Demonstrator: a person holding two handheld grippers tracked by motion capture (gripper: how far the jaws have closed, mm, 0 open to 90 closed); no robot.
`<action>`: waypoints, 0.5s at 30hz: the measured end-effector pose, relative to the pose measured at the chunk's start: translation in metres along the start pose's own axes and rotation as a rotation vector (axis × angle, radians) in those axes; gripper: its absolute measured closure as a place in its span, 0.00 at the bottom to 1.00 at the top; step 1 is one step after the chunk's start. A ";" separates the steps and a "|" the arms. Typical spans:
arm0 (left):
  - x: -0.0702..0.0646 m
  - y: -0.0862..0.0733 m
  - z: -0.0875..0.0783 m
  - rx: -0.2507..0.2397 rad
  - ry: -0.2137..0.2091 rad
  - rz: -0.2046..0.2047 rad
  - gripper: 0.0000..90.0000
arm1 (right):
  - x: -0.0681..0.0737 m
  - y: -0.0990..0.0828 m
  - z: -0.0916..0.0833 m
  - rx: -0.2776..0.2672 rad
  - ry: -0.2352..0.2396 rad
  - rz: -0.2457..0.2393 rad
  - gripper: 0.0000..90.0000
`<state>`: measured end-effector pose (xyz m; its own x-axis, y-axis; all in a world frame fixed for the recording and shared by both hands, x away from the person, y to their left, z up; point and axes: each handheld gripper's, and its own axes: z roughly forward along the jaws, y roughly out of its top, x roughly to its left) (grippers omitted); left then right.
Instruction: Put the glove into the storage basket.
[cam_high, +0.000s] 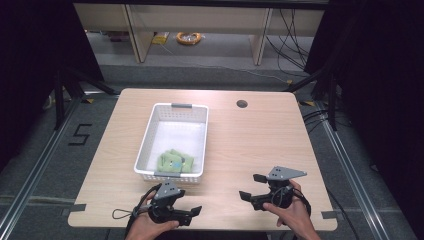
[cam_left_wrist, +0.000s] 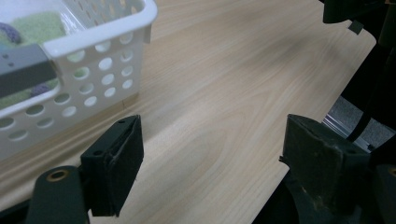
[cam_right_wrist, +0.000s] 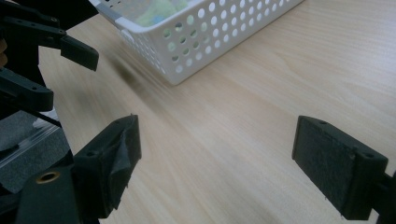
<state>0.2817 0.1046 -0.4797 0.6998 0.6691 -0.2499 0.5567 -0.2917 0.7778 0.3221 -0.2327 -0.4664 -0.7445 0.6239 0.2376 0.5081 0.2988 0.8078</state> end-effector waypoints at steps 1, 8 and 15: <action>0.000 -0.002 0.001 0.007 0.001 0.001 0.22 | 0.001 -0.003 -0.001 0.010 -0.001 0.000 0.19; 0.000 -0.014 0.006 0.045 0.022 0.038 0.22 | 0.004 -0.009 -0.002 0.018 0.003 0.009 0.19; 0.000 -0.025 0.007 0.089 0.025 0.079 0.21 | 0.008 -0.022 -0.001 0.041 0.000 -0.021 0.19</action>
<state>0.2715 0.1073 -0.5031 0.7326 0.6579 -0.1746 0.5383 -0.4031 0.7401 0.3043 -0.2349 -0.4814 -0.7552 0.6173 0.2204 0.5096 0.3415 0.7898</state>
